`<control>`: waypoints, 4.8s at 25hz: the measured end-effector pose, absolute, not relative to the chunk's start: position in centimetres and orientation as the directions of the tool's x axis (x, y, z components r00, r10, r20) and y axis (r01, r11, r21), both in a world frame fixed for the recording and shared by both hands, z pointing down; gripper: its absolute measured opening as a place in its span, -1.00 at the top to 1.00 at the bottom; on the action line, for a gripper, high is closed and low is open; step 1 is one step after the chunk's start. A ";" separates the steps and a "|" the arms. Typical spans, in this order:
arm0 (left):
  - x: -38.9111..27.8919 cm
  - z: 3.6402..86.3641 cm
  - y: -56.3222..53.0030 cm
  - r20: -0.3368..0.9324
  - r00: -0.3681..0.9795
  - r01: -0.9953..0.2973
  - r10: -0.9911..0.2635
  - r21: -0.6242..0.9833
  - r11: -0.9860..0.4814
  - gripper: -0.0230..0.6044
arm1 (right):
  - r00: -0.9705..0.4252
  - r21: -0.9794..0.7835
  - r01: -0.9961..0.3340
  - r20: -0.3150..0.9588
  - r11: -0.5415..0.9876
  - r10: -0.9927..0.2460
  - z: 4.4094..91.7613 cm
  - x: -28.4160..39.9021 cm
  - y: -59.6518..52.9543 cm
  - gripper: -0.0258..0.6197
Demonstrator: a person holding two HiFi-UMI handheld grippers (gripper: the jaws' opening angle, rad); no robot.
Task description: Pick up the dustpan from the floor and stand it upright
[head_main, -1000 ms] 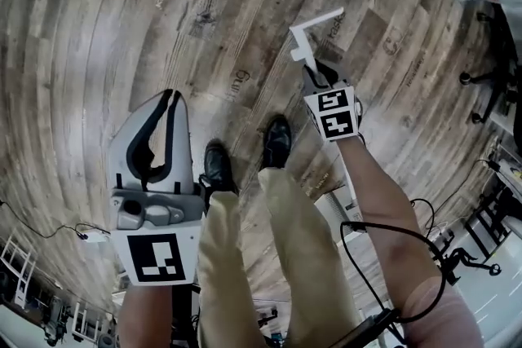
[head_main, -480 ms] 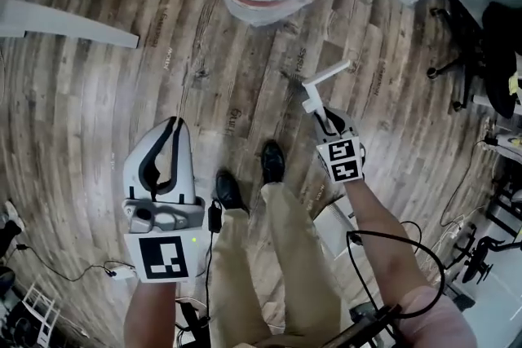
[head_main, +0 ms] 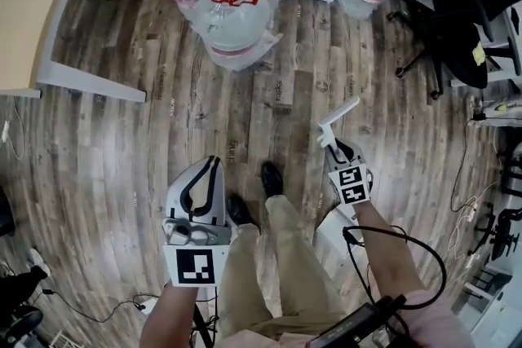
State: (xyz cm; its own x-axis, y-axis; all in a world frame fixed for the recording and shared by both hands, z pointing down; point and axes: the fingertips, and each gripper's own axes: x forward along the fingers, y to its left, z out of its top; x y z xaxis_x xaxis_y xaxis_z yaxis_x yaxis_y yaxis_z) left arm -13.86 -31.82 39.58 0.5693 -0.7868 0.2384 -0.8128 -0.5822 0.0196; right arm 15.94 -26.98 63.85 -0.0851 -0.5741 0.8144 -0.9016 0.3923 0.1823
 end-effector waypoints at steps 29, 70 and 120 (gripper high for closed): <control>0.1 22.7 -11.6 0.095 0.754 -0.654 -0.650 0.015 -0.756 0.86 | 0.086 0.218 -0.973 0.635 0.071 -0.768 44.1 27.4 -4.5 0.64; 13.7 16.6 8.5 0.085 0.919 -0.370 -0.385 -0.145 -0.918 0.86 | 0.266 0.118 -0.963 0.570 -0.243 -0.777 41.7 36.7 22.4 0.60; 13.4 -2.3 10.4 -0.234 0.894 -0.420 -0.381 -0.143 -0.896 0.86 | 0.274 0.158 -0.944 -0.108 -0.289 -0.956 2.5 24.4 17.1 0.92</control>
State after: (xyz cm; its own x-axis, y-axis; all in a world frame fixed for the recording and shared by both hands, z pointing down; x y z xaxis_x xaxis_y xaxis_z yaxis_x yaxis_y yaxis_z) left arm 13.38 10.36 -2.34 0.8943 -0.3814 -0.2341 -0.4197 -0.8963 -0.1429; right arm 24.37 17.14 2.53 0.2744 -0.9556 -0.1076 -0.9441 -0.2890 0.1585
